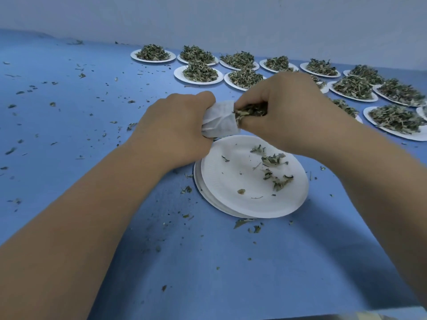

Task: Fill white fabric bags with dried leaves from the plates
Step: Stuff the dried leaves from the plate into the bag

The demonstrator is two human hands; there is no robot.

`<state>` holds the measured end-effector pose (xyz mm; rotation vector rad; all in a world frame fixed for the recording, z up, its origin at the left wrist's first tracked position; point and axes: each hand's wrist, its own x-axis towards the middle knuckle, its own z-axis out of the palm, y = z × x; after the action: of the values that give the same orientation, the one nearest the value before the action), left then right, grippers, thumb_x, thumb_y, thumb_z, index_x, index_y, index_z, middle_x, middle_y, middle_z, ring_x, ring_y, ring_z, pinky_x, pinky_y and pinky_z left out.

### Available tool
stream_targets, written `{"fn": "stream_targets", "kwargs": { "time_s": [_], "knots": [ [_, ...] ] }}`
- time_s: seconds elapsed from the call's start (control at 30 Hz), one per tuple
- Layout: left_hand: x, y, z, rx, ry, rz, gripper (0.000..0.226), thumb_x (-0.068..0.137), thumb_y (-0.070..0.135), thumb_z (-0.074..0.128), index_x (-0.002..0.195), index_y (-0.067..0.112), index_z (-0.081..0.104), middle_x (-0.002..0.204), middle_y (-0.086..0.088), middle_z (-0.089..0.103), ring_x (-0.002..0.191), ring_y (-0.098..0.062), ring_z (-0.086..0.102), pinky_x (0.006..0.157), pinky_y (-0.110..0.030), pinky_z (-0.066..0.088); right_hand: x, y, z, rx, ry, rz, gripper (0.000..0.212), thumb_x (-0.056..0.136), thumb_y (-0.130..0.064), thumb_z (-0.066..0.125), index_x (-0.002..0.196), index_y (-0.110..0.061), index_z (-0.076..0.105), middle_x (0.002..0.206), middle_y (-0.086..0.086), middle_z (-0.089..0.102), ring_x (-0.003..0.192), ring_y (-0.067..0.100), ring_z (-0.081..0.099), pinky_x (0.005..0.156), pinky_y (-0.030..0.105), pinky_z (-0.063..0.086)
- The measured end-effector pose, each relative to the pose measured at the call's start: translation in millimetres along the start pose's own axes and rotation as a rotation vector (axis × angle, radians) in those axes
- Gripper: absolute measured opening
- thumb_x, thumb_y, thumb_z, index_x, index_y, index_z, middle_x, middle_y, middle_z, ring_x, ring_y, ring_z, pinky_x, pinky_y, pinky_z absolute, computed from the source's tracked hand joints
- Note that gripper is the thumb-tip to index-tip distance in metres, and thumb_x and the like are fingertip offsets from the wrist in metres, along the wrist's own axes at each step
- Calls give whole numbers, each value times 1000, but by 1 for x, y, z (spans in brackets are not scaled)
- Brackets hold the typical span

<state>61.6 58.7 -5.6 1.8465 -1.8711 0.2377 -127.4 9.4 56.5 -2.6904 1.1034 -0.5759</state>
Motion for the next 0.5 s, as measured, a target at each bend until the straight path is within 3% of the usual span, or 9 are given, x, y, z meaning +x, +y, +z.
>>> {"fn": "stream_targets", "kwargs": {
  "time_s": [0.07,0.13,0.23,0.33,0.43,0.5],
  "knots": [
    [0,1,1,11,12,4,36,72,21,63,71,25,28,64,3,44,58,-21,42,52,-34,34,5,-3,3,-75,4,-36,9,90,-22,69,87,-28,75,65,-14,58,58,-2,52,54,7,38],
    [0,1,2,28,16,-1,34,71,23,64,72,25,29,65,2,45,60,-24,45,53,-35,37,6,-3,4,-52,37,-43,12,86,-29,75,97,-27,71,75,-15,61,60,-2,51,56,5,38],
    [0,-1,3,51,29,-4,25,73,23,63,80,24,39,66,3,47,62,-23,47,53,-34,38,2,-2,1,210,16,25,36,71,-43,87,93,-25,65,77,-9,68,58,2,54,56,16,46],
    [1,-3,6,1,45,-14,29,73,24,63,74,27,34,64,4,45,59,-17,43,50,-31,30,-2,1,-5,438,-110,69,17,77,-27,87,88,-24,76,80,-12,76,64,13,69,65,33,58],
    [3,-5,10,-96,51,-38,31,74,24,62,70,28,32,62,4,45,58,-14,41,50,-30,27,-3,9,-7,586,-118,47,20,86,-7,78,96,-24,79,80,-23,75,68,-5,70,57,7,47],
    [4,-6,12,-141,73,-36,32,72,28,63,68,29,32,60,5,43,55,-12,40,49,-30,28,-1,9,-4,536,-40,42,19,87,-4,77,96,-21,80,75,-20,75,58,-7,66,51,7,45]
  ]
}}
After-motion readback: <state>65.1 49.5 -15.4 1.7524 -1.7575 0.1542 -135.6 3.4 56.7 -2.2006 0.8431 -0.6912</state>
